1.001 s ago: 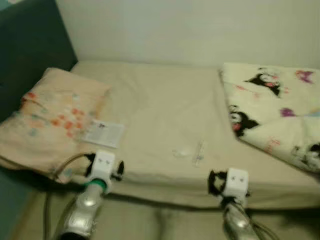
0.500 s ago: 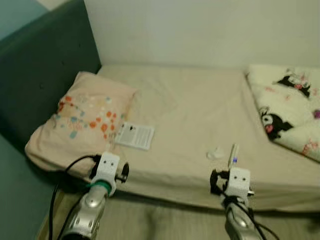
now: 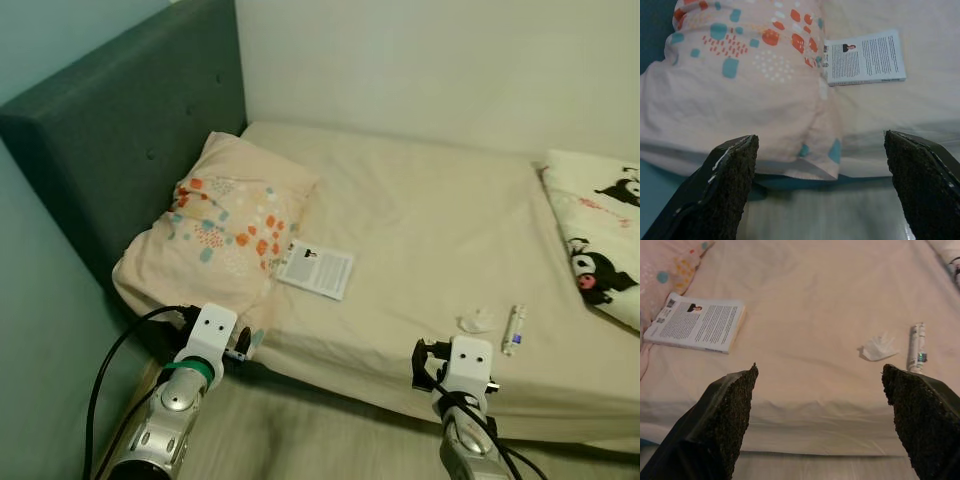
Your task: Clean up the room
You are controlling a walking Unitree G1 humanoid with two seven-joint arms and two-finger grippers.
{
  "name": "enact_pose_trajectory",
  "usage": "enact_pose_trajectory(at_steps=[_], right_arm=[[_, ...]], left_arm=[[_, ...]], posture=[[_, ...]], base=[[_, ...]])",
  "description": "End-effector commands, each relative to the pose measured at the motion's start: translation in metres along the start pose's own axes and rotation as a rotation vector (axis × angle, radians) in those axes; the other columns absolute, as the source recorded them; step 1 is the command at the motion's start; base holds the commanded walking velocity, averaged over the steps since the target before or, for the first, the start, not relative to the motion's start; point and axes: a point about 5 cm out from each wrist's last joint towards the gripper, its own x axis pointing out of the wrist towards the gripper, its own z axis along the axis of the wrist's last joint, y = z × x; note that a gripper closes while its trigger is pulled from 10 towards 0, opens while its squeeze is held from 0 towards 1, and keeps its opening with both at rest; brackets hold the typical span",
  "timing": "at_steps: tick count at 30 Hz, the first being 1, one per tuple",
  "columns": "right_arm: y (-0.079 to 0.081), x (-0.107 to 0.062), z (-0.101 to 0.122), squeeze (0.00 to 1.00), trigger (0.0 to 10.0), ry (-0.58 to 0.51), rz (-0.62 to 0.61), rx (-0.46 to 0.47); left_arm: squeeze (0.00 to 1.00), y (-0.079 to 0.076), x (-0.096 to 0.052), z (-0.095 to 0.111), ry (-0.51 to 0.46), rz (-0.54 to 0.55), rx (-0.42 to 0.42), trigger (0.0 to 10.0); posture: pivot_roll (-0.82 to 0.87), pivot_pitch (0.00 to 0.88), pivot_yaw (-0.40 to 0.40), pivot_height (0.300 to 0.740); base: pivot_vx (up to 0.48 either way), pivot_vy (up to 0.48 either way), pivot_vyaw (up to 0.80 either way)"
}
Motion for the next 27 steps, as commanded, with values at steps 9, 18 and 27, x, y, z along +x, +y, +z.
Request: enact_pose_trajectory(at_steps=[9, 18, 27], right_arm=[[-0.008, -0.001, -0.001, 0.00, 10.0, 0.000, -0.019, -0.006], [-0.013, 0.000, 0.001, 0.00, 10.0, 0.004, -0.050, 0.032], [-0.015, -0.002, -0.003, 0.00, 10.0, 0.015, -0.071, 0.043]], left_arm=[[0.00, -0.012, 0.001, 0.006, -0.018, -0.059, 0.002, 10.0], [0.00, -0.012, 0.007, 0.026, -0.078, -0.072, -0.055, 10.0], [0.00, -0.012, 0.010, 0.029, -0.086, -0.082, -0.059, 10.0]], posture=[[0.01, 0.000, 0.080, 0.740], [0.01, 0.000, 0.084, 0.740], [0.00, 0.000, 0.100, 0.740]], base=[[0.000, 0.000, 0.00], [0.000, 0.000, -0.38], [0.242, 0.000, -0.76]])
